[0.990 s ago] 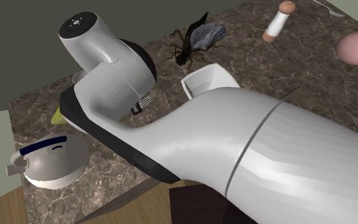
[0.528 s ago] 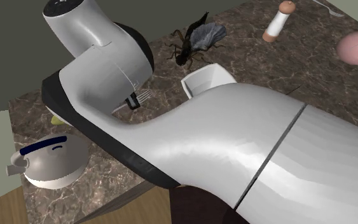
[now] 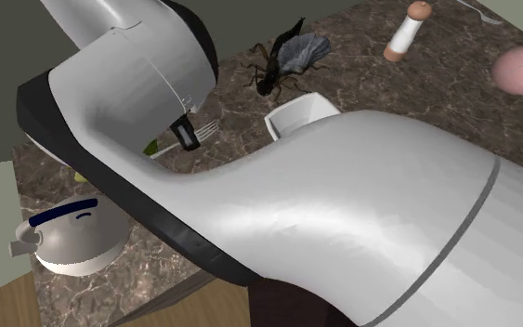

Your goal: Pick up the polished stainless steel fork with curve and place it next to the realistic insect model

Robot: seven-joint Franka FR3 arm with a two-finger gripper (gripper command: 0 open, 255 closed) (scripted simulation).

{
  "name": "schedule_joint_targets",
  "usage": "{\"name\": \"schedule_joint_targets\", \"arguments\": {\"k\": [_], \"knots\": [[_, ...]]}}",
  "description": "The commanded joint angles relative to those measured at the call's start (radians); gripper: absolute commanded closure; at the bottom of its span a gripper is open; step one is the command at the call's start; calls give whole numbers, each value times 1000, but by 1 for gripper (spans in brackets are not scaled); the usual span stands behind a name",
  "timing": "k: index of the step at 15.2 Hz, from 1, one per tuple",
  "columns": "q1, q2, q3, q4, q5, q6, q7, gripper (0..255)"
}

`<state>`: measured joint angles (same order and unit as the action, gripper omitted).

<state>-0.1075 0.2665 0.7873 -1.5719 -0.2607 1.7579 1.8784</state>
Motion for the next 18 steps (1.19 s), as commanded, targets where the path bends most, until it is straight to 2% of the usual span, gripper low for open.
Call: {"name": "schedule_joint_targets", "arguments": {"k": [1, 3, 8, 12, 13, 18], "knots": [[5, 2, 1, 29, 0, -28, -1, 255], [7, 3, 2, 44, 0, -42, -2, 255], [59, 180, -47, 276, -104, -123, -46, 255], [138, 347, -98, 541, -182, -222, -106, 255], [180, 419, -120, 671, -212, -270, -135, 255], [137, 391, -113, 544, -199, -182, -118, 255]]}}
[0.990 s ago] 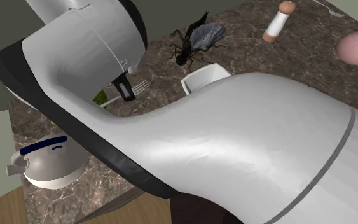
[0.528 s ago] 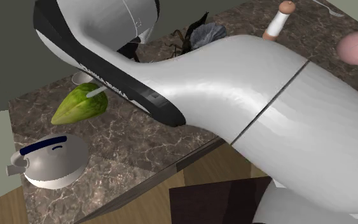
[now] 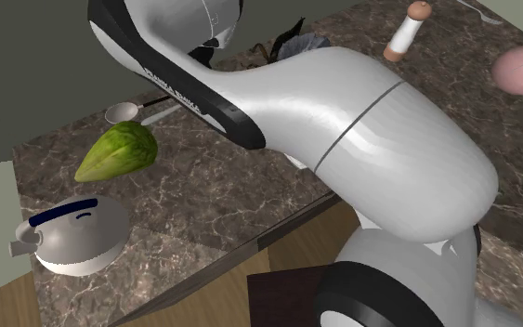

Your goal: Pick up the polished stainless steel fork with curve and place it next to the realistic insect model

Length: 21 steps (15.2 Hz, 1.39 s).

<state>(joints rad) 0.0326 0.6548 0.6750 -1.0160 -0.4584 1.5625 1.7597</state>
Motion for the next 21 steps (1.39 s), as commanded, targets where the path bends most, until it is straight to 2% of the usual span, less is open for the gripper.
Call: {"name": "schedule_joint_targets", "arguments": {"k": [1, 10, 21], "knots": [[-10, -1, 1, -33, 0, 30, 4, 255], [-54, -14, 3, -185, 1, 158, 29, 255], [-78, 4, -8, -311, -18, 291, 57, 255]]}}
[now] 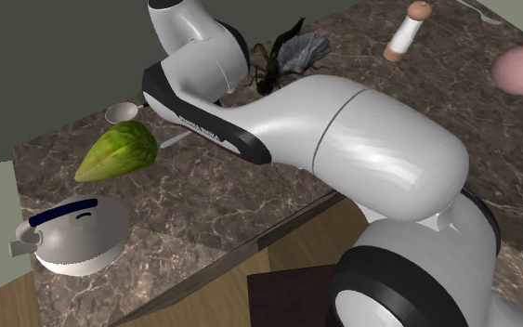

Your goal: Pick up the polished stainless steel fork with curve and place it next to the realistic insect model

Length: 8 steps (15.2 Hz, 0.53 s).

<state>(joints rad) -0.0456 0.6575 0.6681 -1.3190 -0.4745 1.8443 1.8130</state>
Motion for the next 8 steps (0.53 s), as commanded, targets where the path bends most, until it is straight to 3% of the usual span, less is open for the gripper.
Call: {"name": "schedule_joint_targets", "arguments": {"k": [1, 8], "knots": [[-1, 5, -2, -17, -4, 21, 6, 255], [-4, 32, -15, -71, -25, 95, 25, 255]]}}
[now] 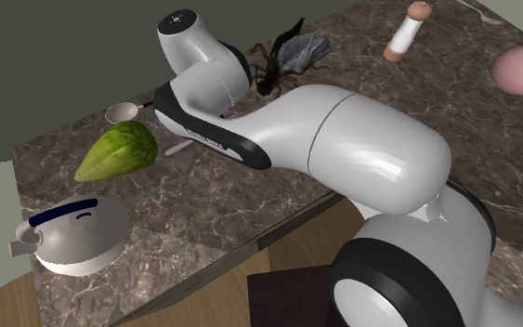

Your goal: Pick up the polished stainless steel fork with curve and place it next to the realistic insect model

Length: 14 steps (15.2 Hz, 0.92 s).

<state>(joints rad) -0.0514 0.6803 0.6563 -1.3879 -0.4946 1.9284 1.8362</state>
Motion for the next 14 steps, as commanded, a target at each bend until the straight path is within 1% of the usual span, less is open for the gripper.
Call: {"name": "schedule_joint_targets", "arguments": {"k": [1, 4, 11, 12, 14], "knots": [[2, 13, -6, -9, -8, 21, 5, 255], [2, 27, -13, -25, -18, 49, 12, 255], [2, 27, -13, -25, -18, 49, 12, 255], [2, 27, -13, -25, -18, 49, 12, 0], [2, 27, -13, -25, -18, 49, 12, 0]]}}
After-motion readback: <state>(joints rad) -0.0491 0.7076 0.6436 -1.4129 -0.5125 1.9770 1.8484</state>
